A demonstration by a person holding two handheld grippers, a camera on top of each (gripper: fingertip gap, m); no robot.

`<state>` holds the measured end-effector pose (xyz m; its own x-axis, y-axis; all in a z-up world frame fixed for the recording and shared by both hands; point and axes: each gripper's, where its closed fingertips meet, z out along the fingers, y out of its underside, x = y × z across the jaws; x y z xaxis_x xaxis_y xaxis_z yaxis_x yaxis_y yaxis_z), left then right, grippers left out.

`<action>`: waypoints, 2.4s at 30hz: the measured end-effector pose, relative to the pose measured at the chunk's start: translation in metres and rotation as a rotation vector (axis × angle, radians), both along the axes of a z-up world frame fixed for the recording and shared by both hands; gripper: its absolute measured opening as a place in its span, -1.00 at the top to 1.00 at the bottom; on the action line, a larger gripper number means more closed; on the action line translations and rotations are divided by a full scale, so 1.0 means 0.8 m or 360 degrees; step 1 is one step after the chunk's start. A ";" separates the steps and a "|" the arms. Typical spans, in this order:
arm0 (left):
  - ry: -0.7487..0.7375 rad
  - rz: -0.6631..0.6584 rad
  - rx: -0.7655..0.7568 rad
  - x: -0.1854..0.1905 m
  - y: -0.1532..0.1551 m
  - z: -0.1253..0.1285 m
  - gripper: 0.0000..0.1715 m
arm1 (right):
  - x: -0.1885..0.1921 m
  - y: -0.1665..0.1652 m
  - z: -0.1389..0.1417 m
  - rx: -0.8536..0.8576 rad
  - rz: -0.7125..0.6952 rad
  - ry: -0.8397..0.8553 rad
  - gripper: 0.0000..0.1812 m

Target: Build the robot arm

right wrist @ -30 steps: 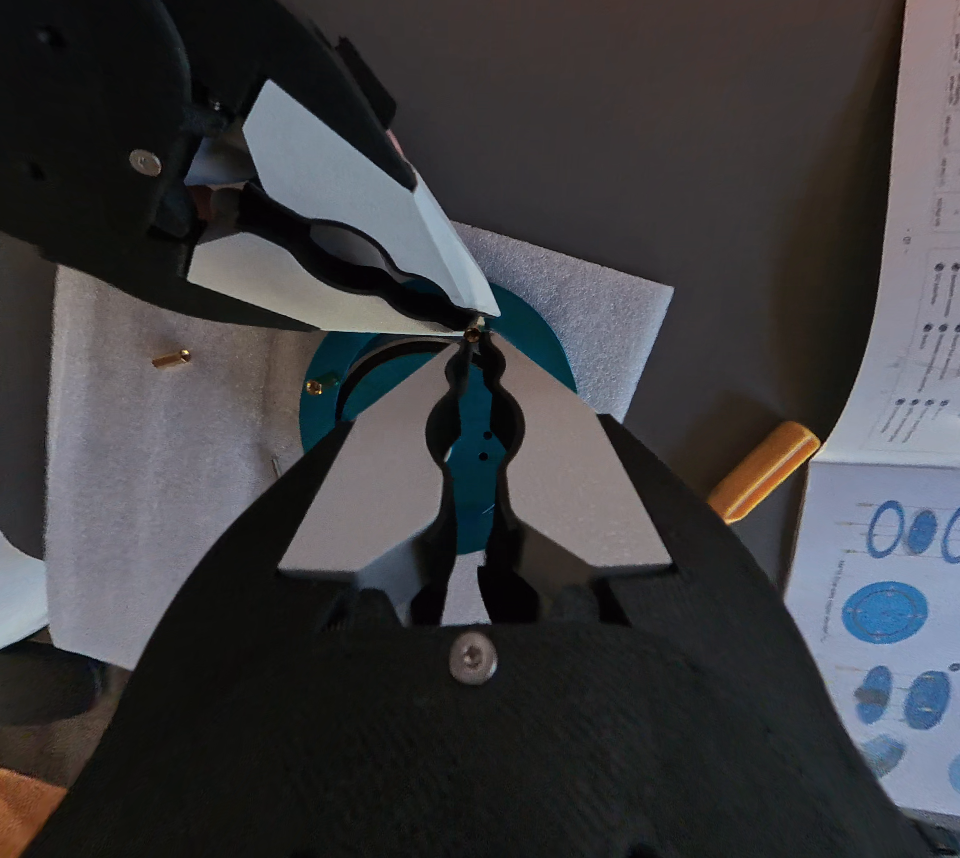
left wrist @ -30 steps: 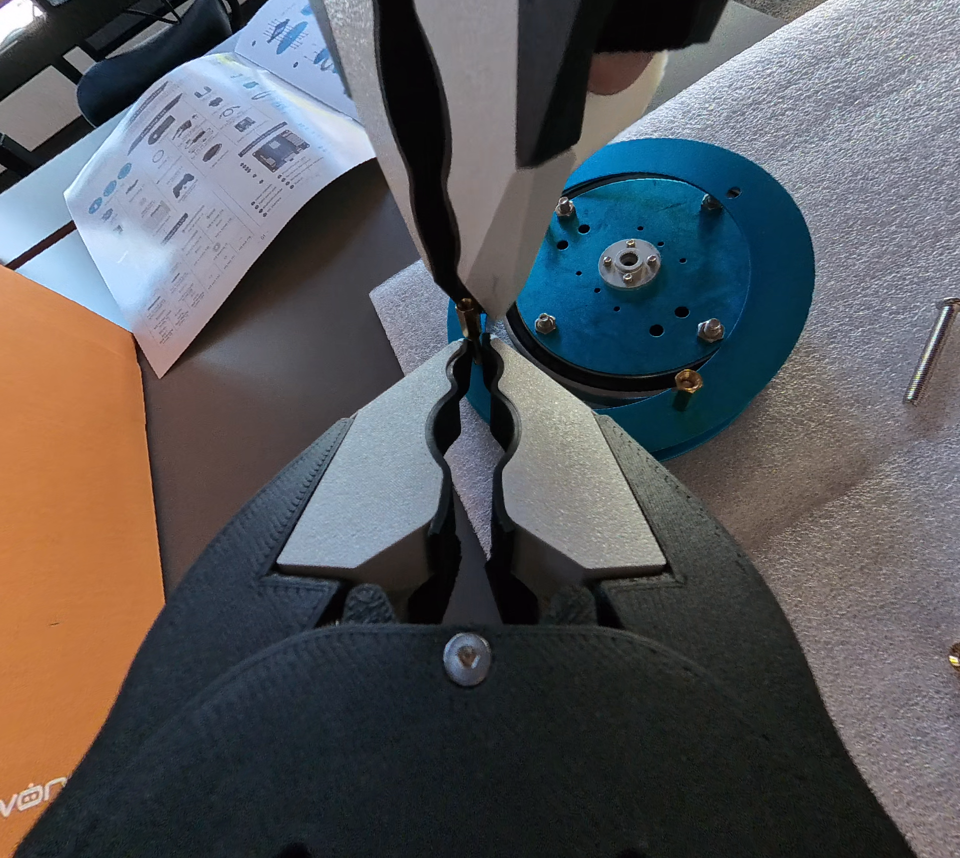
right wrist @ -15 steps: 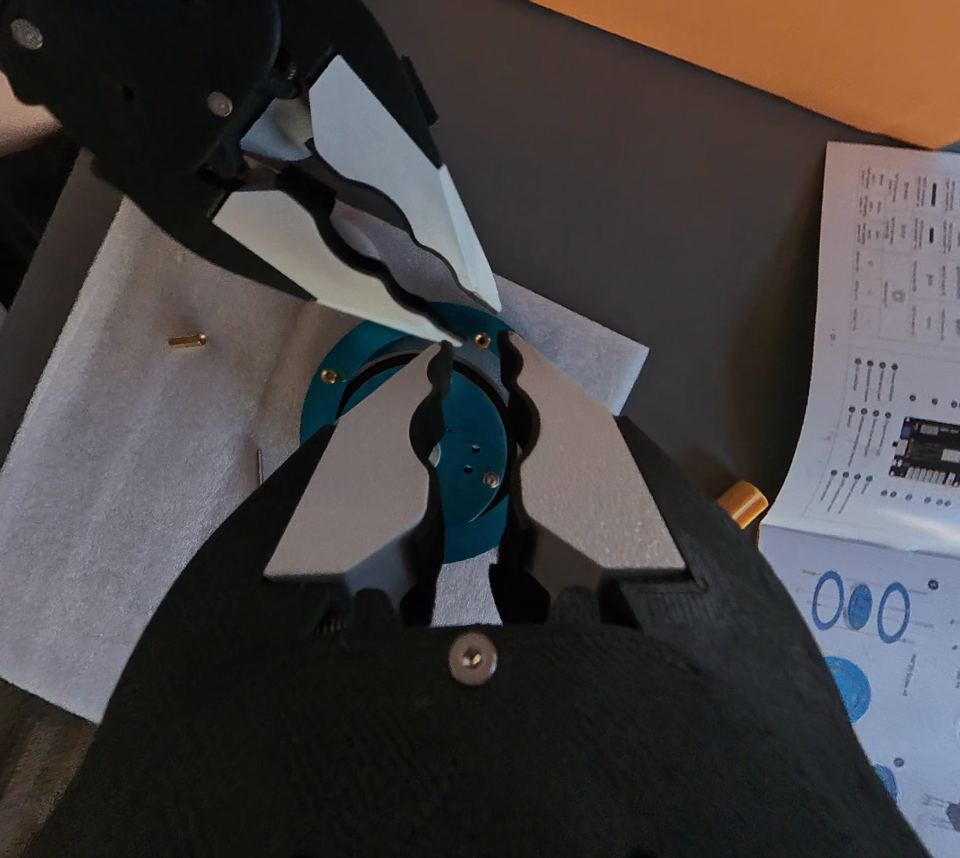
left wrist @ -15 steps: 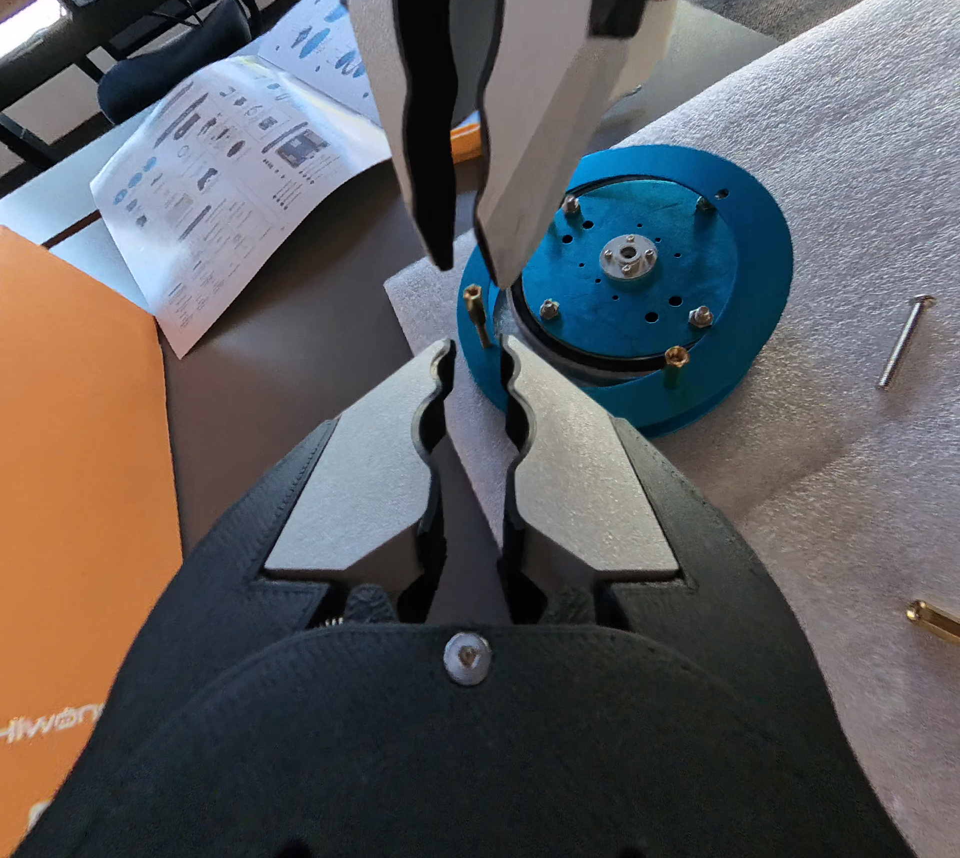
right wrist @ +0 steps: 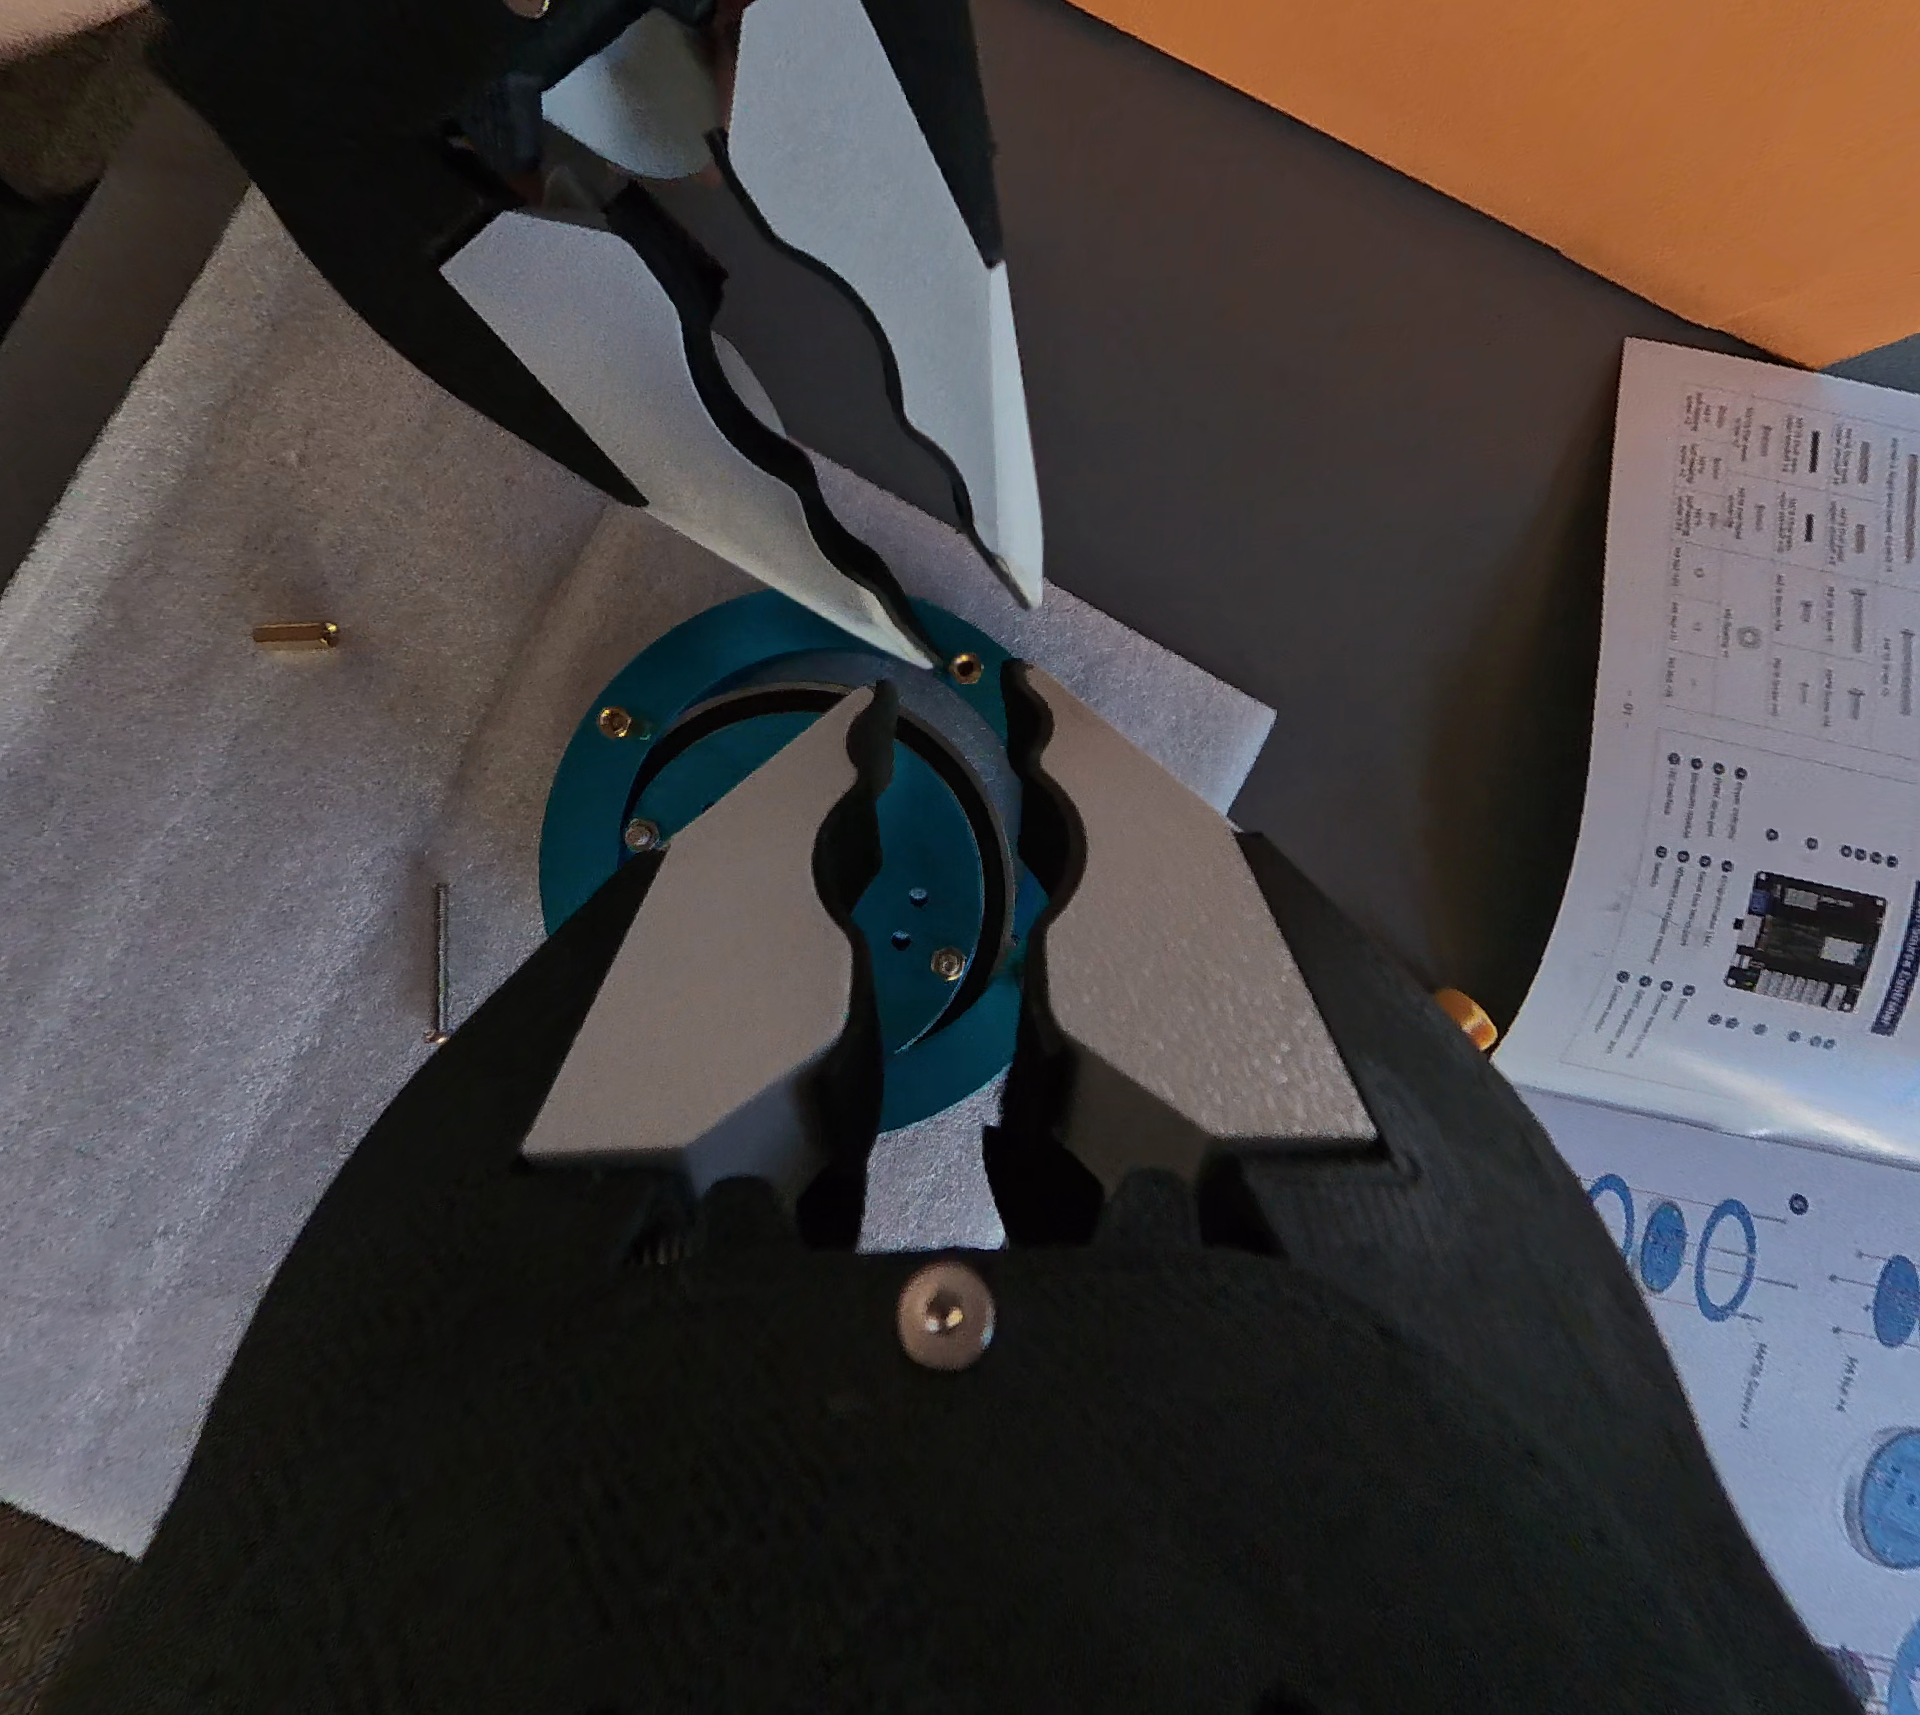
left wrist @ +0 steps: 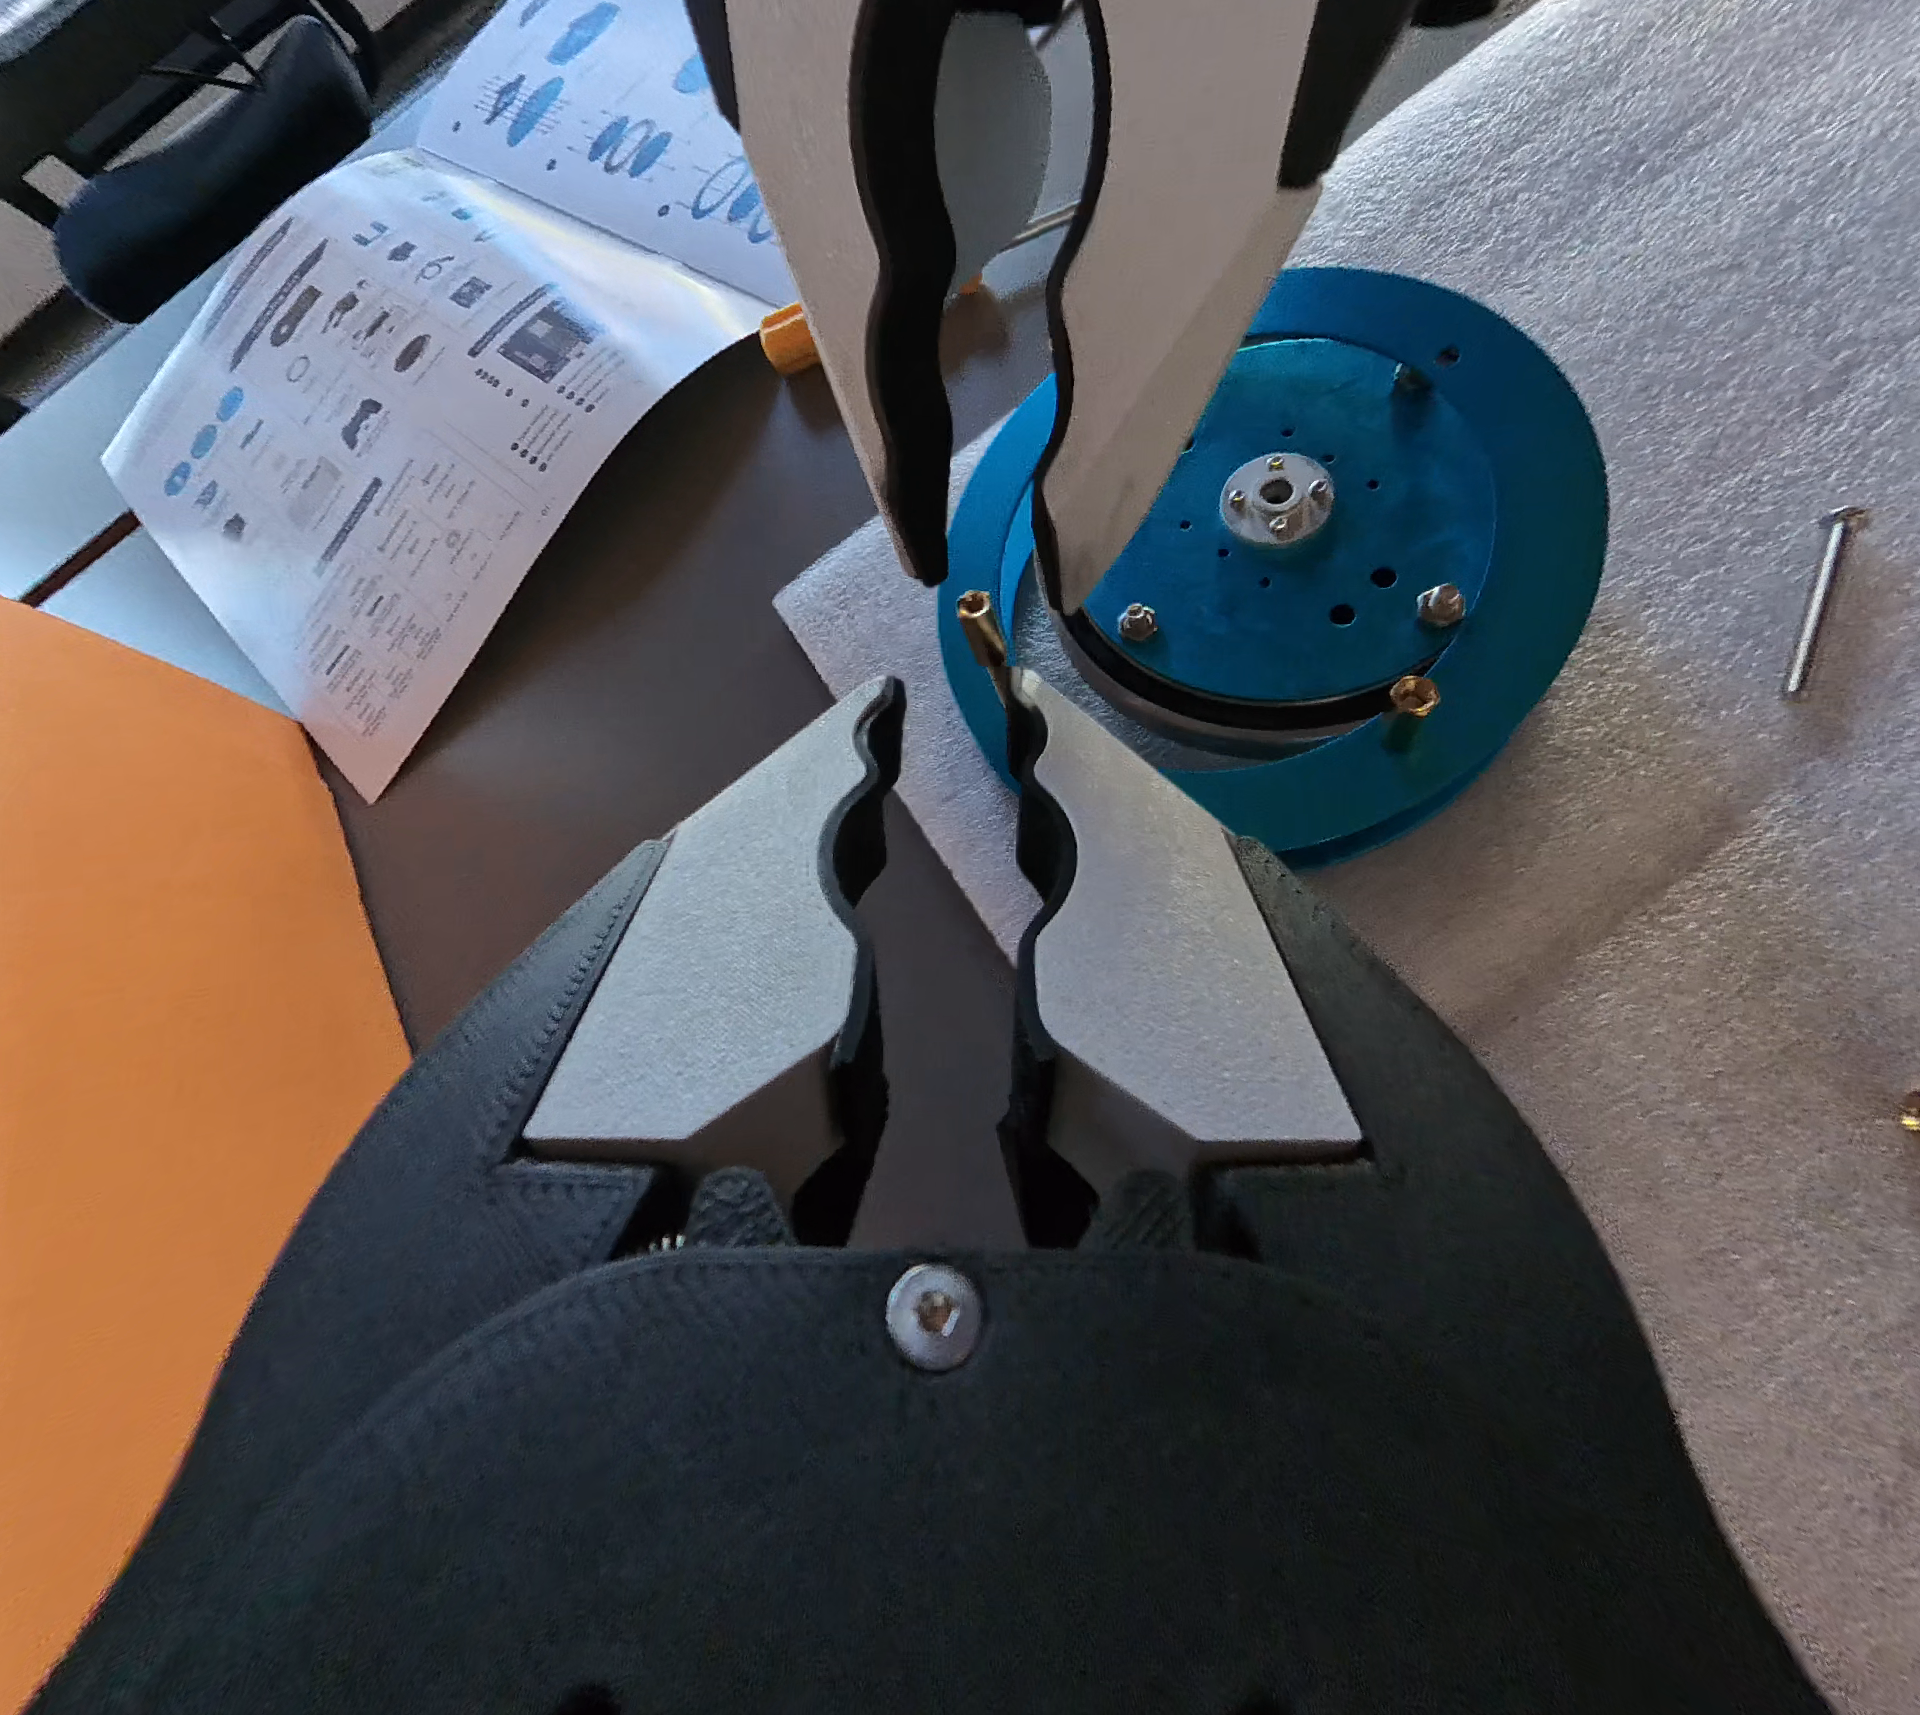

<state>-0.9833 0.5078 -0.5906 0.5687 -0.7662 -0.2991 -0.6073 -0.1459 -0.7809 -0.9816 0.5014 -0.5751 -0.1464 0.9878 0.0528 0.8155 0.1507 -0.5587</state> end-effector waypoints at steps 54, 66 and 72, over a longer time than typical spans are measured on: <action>-0.0075 -0.0086 -0.0071 0.013 -0.003 -0.019 0.96 | -0.003 0.023 0.015 0.0026 -0.0227 -0.0052 0.84; -0.0038 -0.0048 -0.0112 0.010 -0.002 -0.027 0.90 | -0.017 0.004 0.004 -0.0194 -0.0389 -0.0144 0.74; -0.0047 -0.0029 -0.0098 0.009 -0.001 -0.025 0.87 | -0.021 0.007 0.013 -0.0182 -0.0410 -0.0049 0.77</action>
<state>-0.9761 0.5067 -0.6106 0.5623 -0.7930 -0.2346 -0.5873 -0.1832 -0.7883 -0.9984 0.5071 -0.5647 0.1107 0.9919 -0.0615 0.8355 -0.1264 -0.5347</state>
